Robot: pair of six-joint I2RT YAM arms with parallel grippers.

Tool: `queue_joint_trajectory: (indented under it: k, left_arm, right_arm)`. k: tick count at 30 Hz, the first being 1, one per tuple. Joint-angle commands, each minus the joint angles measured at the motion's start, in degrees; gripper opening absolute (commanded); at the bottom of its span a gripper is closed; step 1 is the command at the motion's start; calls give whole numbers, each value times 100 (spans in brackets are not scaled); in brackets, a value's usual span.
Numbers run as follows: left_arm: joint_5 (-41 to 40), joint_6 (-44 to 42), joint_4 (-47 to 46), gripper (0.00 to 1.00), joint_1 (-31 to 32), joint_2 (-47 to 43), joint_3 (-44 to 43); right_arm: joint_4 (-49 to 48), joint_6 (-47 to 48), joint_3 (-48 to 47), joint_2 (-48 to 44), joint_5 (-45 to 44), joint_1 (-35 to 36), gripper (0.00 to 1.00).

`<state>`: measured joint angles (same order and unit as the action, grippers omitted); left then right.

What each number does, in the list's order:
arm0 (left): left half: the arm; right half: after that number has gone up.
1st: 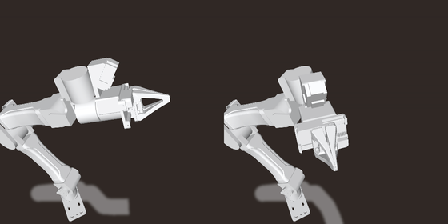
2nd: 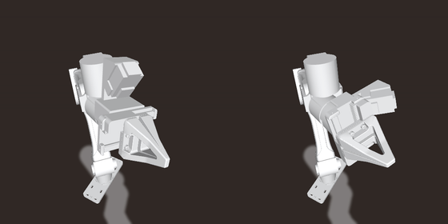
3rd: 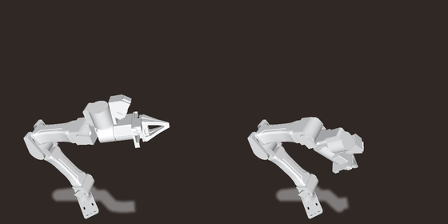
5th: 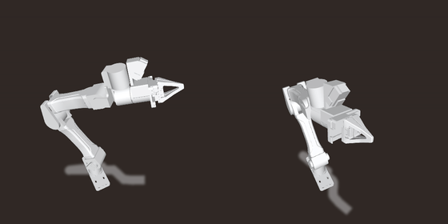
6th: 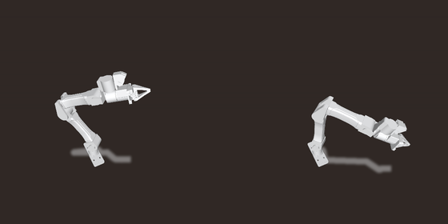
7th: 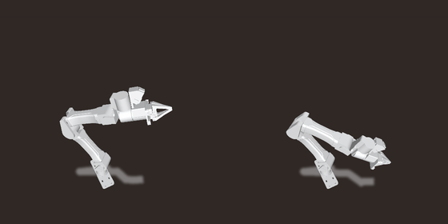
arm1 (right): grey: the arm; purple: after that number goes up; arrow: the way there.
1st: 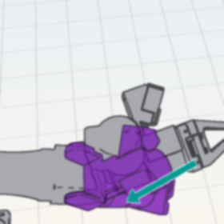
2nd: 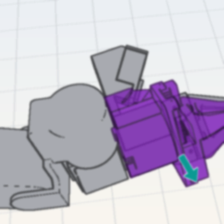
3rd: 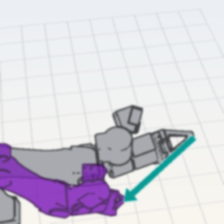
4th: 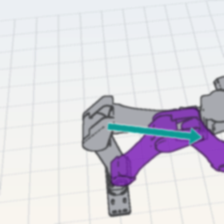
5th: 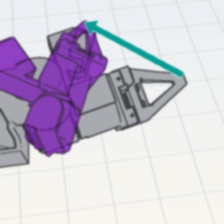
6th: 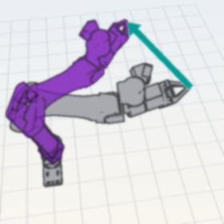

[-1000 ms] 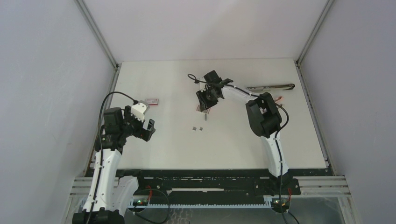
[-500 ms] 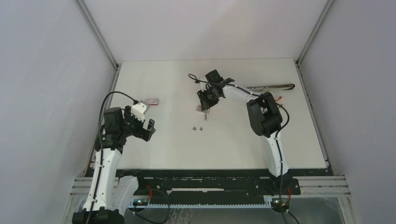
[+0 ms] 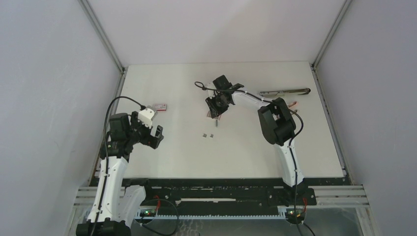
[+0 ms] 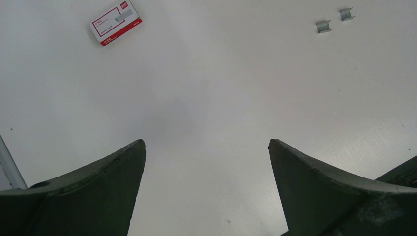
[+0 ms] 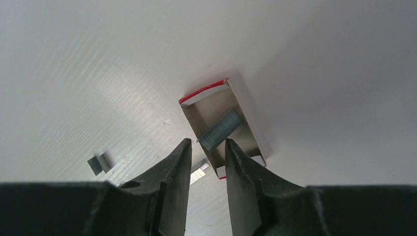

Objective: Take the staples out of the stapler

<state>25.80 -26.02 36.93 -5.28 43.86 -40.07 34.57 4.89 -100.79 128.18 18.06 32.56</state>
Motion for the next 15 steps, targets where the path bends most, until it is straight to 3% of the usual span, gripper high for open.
queue_joint_trajectory:
  k: [1, 15]
  left_arm:
    - [119, 53, -124, 100, -52, -22, 80]
    - [118, 51, -119, 100, -54, -31, 79]
  right_arm:
    - [-54, 100, -125, -100, -140, 50, 30]
    - [-222, -70, -95, -63, -220, 77, 24]
